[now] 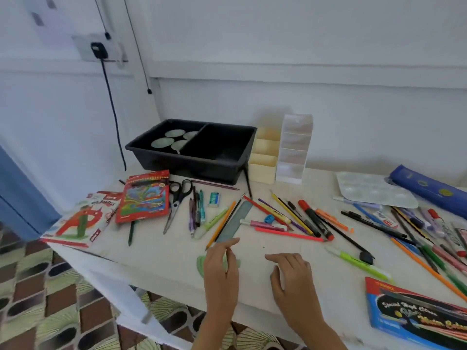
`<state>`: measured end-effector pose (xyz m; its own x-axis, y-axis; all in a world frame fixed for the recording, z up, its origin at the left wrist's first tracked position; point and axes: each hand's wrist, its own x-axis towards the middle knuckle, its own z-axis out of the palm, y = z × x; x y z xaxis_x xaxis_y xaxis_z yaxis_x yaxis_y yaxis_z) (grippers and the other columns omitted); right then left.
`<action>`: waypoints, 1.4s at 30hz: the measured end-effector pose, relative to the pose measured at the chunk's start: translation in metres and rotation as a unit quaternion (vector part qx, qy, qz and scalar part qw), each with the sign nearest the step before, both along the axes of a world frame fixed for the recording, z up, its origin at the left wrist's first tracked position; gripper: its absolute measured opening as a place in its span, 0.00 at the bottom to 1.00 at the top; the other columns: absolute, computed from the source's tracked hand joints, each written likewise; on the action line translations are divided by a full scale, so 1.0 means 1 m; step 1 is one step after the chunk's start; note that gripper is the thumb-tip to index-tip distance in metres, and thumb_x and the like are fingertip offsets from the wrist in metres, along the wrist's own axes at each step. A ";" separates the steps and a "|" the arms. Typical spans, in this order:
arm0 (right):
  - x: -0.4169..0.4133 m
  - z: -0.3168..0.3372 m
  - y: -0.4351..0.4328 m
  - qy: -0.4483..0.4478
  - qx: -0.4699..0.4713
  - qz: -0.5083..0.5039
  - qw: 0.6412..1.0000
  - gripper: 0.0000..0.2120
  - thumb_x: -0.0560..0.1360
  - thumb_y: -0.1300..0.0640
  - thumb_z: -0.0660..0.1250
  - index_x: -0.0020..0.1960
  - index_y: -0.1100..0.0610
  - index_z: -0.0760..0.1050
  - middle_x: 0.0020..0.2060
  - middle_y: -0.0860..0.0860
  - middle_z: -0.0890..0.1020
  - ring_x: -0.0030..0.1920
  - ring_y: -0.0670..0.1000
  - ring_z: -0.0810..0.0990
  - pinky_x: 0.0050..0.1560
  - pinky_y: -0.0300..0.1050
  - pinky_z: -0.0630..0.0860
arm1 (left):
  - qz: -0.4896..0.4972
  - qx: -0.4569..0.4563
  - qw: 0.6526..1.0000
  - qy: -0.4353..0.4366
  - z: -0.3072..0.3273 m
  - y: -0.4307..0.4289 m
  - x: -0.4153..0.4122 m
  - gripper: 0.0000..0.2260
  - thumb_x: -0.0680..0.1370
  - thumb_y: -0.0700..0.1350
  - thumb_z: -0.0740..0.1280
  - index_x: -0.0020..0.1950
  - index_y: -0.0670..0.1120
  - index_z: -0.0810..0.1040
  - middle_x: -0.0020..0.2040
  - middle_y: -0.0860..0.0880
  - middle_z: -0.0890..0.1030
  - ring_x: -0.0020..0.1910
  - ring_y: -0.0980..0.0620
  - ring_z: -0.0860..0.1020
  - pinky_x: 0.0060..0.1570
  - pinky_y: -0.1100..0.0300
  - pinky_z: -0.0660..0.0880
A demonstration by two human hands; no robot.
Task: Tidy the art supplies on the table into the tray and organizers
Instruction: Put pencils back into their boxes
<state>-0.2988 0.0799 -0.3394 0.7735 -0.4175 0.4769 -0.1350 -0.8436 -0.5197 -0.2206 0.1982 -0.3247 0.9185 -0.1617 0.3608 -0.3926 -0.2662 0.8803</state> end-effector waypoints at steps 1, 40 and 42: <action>0.017 0.002 0.009 0.007 0.010 0.016 1.000 0.14 0.73 0.58 0.56 0.50 0.52 0.79 0.43 0.44 0.80 0.47 0.42 0.72 0.47 0.36 0.66 | 0.020 -0.006 1.000 0.007 0.002 0.014 0.015 0.17 0.79 0.34 0.60 0.52 0.58 0.76 0.50 0.59 0.79 0.53 0.61 0.75 0.54 0.67 0.70; 0.209 0.066 0.096 -0.048 0.510 -0.041 0.858 0.11 0.76 0.55 0.66 0.57 0.55 0.73 0.41 0.51 0.83 0.37 0.44 0.83 0.30 0.33 0.76 | -0.004 -0.043 0.974 0.221 0.042 0.130 0.223 0.08 0.79 0.44 0.64 0.55 0.43 0.76 0.47 0.50 0.81 0.44 0.55 0.80 0.34 0.66 0.74; 0.186 0.069 0.083 -0.087 0.515 -0.058 0.851 0.18 0.76 0.59 0.67 0.63 0.51 0.69 0.43 0.53 0.81 0.39 0.46 0.83 0.28 0.35 0.75 | -0.025 -0.035 0.977 0.209 0.044 0.116 0.208 0.06 0.79 0.44 0.64 0.54 0.45 0.76 0.45 0.52 0.80 0.43 0.57 0.79 0.34 0.66 0.73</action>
<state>-0.1132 0.1625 -0.2703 0.6540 -0.7518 -0.0840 -0.0310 0.0844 -0.9960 -0.0122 0.3146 -0.2806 0.9796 -0.1980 -0.0332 -0.0050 -0.1896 0.9819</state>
